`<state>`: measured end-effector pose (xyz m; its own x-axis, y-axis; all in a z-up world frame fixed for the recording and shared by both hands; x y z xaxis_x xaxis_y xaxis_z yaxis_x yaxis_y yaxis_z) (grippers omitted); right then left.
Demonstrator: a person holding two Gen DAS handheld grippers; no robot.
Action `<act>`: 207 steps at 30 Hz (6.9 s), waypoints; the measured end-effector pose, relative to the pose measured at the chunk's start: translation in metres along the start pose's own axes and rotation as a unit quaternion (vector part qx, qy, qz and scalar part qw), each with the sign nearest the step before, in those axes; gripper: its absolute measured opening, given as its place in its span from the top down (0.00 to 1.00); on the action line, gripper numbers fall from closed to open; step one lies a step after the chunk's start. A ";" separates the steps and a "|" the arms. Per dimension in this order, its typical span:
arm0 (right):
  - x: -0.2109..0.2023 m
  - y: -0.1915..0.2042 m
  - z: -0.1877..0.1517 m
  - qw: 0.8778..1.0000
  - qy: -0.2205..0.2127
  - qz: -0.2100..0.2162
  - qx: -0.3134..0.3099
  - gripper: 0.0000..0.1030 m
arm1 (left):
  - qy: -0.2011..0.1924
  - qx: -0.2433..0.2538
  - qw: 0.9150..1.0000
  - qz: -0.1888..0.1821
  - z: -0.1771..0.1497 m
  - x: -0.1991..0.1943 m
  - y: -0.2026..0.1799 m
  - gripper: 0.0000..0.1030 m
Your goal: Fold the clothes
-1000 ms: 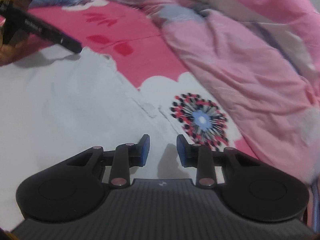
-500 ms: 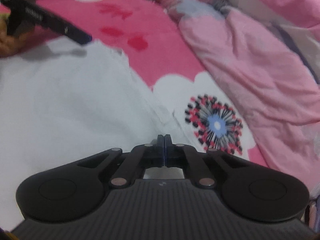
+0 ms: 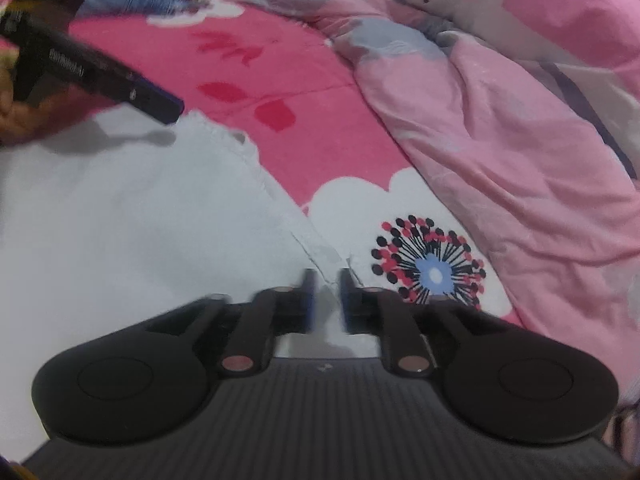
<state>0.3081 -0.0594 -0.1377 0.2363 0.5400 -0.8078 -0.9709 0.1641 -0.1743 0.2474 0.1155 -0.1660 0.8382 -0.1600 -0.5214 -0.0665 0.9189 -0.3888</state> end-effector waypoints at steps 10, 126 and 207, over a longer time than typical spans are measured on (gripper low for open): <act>0.007 0.005 -0.007 1.000 0.021 0.006 -0.003 0.99 | 0.006 0.010 1.000 0.004 -0.004 0.004 -0.002 0.51; -0.194 0.053 -0.209 0.905 -0.209 -0.056 0.366 0.87 | 0.159 0.210 0.948 -0.178 -0.149 -0.055 -0.231 0.52; -0.156 0.066 -0.265 0.591 -0.331 0.093 0.730 0.50 | 0.195 0.143 0.952 -0.187 -0.147 -0.048 -0.222 0.52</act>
<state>0.1975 -0.3511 -0.1723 0.5622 0.7866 -0.2553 -0.0295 0.3276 0.9444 0.1420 -0.1342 -0.1662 0.5056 -0.5666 -0.6507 0.3942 0.8225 -0.4099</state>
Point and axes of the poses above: each gripper's, at about its wrist camera, not at the fingertips, and x roughly the way its jaws point, y to its left, z to its top, the point moved 10 cm from there along x, roughly the way its jaws point, and after that the axes turned 14 degrees about z, right-handed, at the moved point
